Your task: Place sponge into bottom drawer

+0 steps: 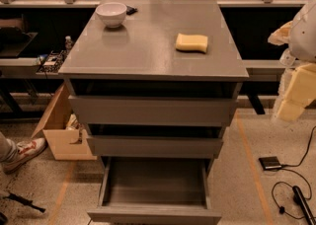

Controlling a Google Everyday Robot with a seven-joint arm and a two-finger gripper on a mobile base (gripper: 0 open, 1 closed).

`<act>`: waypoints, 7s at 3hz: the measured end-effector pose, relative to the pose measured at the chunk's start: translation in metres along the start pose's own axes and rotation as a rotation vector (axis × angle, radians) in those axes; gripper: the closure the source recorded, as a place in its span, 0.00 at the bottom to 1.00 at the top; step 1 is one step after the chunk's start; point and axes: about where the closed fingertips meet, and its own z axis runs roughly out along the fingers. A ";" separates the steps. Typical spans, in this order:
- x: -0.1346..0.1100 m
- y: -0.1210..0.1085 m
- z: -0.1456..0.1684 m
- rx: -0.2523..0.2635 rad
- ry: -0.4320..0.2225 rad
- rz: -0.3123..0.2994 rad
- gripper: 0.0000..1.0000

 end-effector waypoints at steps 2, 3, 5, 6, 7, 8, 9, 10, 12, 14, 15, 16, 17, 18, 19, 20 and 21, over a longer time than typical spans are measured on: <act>-0.002 -0.012 0.005 0.023 -0.050 0.020 0.00; -0.013 -0.052 0.021 0.040 -0.153 0.069 0.00; -0.032 -0.119 0.052 0.061 -0.302 0.126 0.00; -0.041 -0.140 0.069 0.075 -0.405 0.161 0.00; -0.062 -0.177 0.095 0.090 -0.523 0.216 0.00; -0.085 -0.204 0.114 0.105 -0.605 0.288 0.00; -0.104 -0.225 0.135 0.135 -0.615 0.354 0.00; -0.115 -0.238 0.151 0.179 -0.574 0.389 0.00; -0.128 -0.271 0.186 0.225 -0.517 0.459 0.00; -0.130 -0.291 0.209 0.189 -0.448 0.535 0.00; -0.129 -0.297 0.220 0.170 -0.409 0.557 0.00; -0.129 -0.300 0.231 0.148 -0.383 0.569 0.00; -0.127 -0.300 0.237 0.128 -0.369 0.581 0.19; -0.128 -0.299 0.241 0.101 -0.385 0.592 0.41; -0.129 -0.295 0.243 0.065 -0.424 0.604 0.65; -0.132 -0.283 0.225 0.041 -0.469 0.563 0.88; -0.133 -0.256 0.194 0.039 -0.491 0.486 1.00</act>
Offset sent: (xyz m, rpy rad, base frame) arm 0.0382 -0.0025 -0.0076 0.1372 -0.0742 -0.0325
